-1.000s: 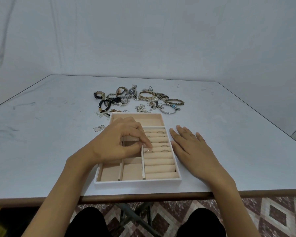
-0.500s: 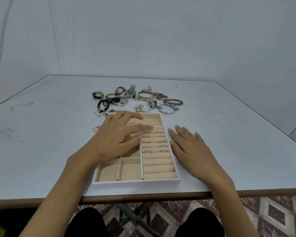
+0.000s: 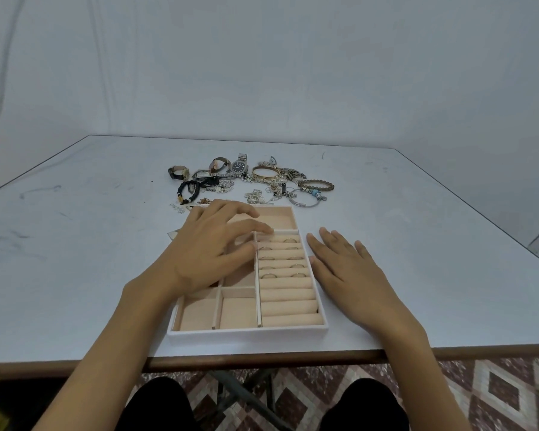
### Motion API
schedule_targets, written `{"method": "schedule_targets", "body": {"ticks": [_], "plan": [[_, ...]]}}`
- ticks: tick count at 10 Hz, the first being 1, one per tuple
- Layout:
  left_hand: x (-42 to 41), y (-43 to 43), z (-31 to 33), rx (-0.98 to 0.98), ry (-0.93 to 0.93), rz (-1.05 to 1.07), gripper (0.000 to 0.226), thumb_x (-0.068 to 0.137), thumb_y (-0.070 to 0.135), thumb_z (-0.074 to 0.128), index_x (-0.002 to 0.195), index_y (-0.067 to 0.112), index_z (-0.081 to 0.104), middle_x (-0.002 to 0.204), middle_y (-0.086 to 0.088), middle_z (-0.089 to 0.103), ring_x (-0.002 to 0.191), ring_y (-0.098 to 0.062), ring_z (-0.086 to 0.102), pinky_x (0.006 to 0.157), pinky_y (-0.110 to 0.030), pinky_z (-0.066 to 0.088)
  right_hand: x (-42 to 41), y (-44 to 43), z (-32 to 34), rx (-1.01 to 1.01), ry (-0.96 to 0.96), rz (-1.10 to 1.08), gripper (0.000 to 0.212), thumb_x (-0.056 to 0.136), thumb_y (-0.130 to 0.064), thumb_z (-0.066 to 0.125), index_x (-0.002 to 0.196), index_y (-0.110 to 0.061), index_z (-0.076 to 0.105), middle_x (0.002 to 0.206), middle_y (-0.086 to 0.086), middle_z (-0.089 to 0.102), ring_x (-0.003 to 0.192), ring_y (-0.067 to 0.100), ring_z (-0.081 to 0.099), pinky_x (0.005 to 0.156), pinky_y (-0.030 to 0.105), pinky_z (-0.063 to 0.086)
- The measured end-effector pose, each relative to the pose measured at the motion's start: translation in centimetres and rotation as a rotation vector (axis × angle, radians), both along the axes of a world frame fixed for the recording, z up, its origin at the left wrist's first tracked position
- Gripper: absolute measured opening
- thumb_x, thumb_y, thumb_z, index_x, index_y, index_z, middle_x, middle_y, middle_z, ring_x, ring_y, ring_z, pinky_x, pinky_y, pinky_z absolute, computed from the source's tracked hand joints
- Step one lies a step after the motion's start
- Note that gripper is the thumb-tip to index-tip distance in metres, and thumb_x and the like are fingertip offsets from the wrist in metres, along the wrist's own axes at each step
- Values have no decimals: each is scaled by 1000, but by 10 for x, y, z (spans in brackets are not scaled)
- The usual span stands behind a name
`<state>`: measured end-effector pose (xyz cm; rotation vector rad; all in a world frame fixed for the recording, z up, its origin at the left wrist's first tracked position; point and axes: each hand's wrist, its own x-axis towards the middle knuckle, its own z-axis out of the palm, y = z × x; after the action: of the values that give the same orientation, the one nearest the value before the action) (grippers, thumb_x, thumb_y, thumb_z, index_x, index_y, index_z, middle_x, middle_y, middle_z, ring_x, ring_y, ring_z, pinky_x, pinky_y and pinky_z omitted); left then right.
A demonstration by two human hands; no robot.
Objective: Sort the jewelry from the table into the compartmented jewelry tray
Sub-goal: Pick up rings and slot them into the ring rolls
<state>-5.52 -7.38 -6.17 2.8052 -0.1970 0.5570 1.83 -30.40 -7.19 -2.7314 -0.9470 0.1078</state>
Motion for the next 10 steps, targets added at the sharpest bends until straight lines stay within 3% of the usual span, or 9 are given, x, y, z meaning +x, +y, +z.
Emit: {"method": "schedule_targets", "body": {"ticks": [3, 5, 7, 9, 10], "plan": [[10, -15, 8, 131, 96, -33, 58, 85, 61, 15, 127, 51, 54, 143, 18, 36, 132, -3, 21, 109, -41, 20, 2, -1, -2, 15, 15, 0, 52, 102, -44, 16, 153, -33, 8, 161, -10, -3, 147, 5, -7, 120, 34, -6], [10, -19, 8, 225, 117, -45, 60, 84, 60, 13, 133, 51, 46, 144, 18, 35, 134, -3, 20, 106, -36, 17, 2, 0, -2, 12, 12, 2, 53, 102, -45, 16, 153, -33, 8, 161, -10, -3, 147, 5, -7, 120, 34, -6], [9, -16, 5, 200, 146, -58, 60, 85, 62, 12, 136, 51, 42, 142, 20, 34, 133, -1, 20, 108, -35, 15, 2, 0, -2, -4, -2, 2, 53, 102, -44, 15, 153, -33, 7, 161, -10, -3, 147, 6, -7, 120, 34, -5], [10, 17, 16, -139, 172, -41, 65, 80, 70, 20, 138, 47, 38, 141, 16, 40, 131, -3, 29, 112, -41, 21, 1, -1, -2, -13, 6, 6, 52, 102, -44, 14, 153, -34, 5, 161, -10, -5, 147, 5, -9, 120, 33, -7], [22, 50, 23, -232, 72, 81, 61, 76, 61, 30, 132, 43, 48, 125, 12, 50, 116, -8, 39, 105, -47, 31, 2, 0, 0, -24, 5, 6, 52, 103, -44, 14, 153, -33, 6, 161, -9, -4, 147, 6, -7, 120, 34, -6]]}}
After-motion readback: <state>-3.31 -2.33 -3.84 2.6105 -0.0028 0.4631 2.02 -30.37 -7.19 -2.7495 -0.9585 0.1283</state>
